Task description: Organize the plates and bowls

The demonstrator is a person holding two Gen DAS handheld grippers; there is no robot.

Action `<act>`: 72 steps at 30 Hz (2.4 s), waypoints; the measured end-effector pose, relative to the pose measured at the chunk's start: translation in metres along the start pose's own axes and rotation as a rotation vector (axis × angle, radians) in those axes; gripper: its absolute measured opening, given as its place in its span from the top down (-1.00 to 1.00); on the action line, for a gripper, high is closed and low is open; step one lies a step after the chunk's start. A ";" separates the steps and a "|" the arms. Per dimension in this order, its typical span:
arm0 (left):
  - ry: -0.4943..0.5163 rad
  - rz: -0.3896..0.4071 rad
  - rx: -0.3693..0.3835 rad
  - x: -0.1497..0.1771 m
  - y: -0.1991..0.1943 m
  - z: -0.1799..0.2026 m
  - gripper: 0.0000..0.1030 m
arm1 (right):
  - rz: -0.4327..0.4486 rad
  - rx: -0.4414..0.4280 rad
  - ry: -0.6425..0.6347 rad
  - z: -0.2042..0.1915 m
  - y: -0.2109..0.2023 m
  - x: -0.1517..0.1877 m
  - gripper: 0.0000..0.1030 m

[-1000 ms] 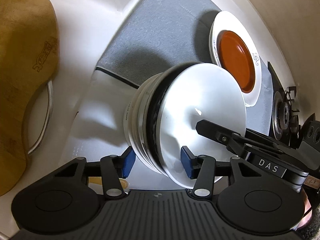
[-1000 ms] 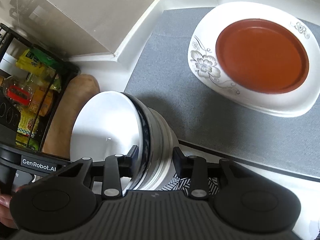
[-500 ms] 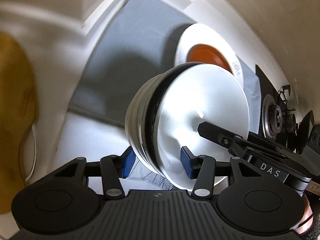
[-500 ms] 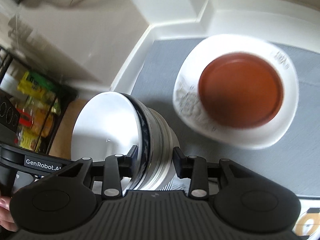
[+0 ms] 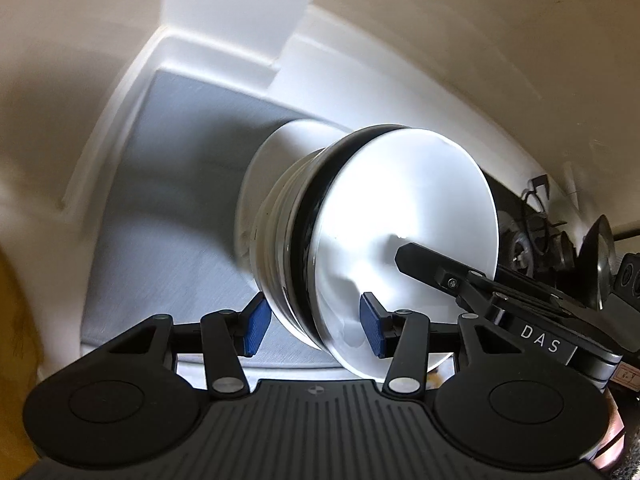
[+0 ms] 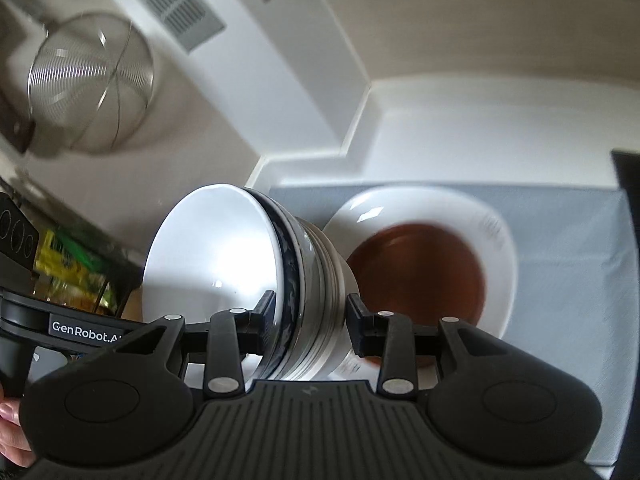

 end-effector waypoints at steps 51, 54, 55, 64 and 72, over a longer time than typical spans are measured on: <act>0.253 0.286 -0.148 0.060 -0.081 0.089 -0.92 | 0.201 0.397 0.026 -0.015 -0.086 0.060 -0.71; 0.272 0.325 -0.195 0.084 -0.114 0.113 -0.95 | 0.209 0.409 0.000 -0.038 -0.122 0.064 -0.72; 0.273 0.344 -0.205 0.093 -0.126 0.119 -0.96 | 0.217 0.408 -0.006 -0.044 -0.138 0.066 -0.73; 0.283 0.459 -0.385 0.157 -0.200 0.185 -0.99 | 0.207 0.373 -0.036 -0.073 -0.240 0.087 -0.74; 0.328 0.497 -0.465 0.199 -0.216 0.217 -0.99 | 0.225 0.414 -0.079 -0.073 -0.288 0.111 -0.92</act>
Point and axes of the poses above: each gripper's, at about its wrist camera, not at the fingertips, and y roughly the way its jaws point, z to its right, x to its underside, the point moved 6 cm from there along y, roughly the way its jaws point, and after that the axes turned 4 degrees about z, right-handed, at the moved point
